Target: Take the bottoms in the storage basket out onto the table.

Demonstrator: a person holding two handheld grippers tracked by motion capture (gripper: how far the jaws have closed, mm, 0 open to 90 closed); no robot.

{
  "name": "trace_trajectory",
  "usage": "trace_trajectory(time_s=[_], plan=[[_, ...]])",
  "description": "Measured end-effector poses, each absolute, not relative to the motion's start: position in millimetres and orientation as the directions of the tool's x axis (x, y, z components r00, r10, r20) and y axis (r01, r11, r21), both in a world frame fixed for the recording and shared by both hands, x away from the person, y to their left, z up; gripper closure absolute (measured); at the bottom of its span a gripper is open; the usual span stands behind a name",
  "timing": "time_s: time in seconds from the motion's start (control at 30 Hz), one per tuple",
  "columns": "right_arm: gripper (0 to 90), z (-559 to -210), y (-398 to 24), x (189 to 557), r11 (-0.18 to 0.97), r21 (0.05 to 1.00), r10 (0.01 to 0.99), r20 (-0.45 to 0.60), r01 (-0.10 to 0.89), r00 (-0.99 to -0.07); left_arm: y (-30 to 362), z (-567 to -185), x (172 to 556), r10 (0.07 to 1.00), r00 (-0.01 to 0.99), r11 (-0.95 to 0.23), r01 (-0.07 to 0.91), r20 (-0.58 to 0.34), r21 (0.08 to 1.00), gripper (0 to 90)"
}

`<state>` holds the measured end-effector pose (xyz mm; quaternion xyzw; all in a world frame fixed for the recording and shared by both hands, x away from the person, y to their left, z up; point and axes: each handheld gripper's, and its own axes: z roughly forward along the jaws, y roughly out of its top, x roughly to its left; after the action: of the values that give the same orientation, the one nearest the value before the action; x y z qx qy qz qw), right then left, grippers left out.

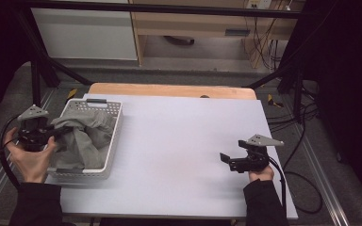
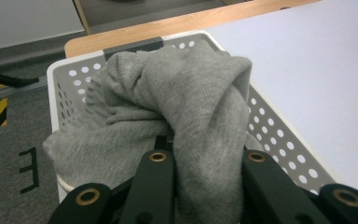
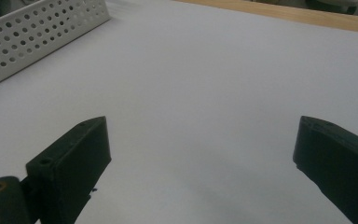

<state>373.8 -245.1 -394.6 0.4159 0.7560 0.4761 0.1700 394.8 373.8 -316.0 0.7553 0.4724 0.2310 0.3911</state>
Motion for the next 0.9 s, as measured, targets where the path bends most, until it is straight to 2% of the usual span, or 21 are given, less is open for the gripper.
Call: trace_trajectory(time_s=[0.9], plan=[[4.2,-395,-245,374,0.2,0.862,0.79,0.139,0.465,-0.597,378,-298,379,0.893,0.449,-0.241,0.489,-0.005,0.838,80.3]])
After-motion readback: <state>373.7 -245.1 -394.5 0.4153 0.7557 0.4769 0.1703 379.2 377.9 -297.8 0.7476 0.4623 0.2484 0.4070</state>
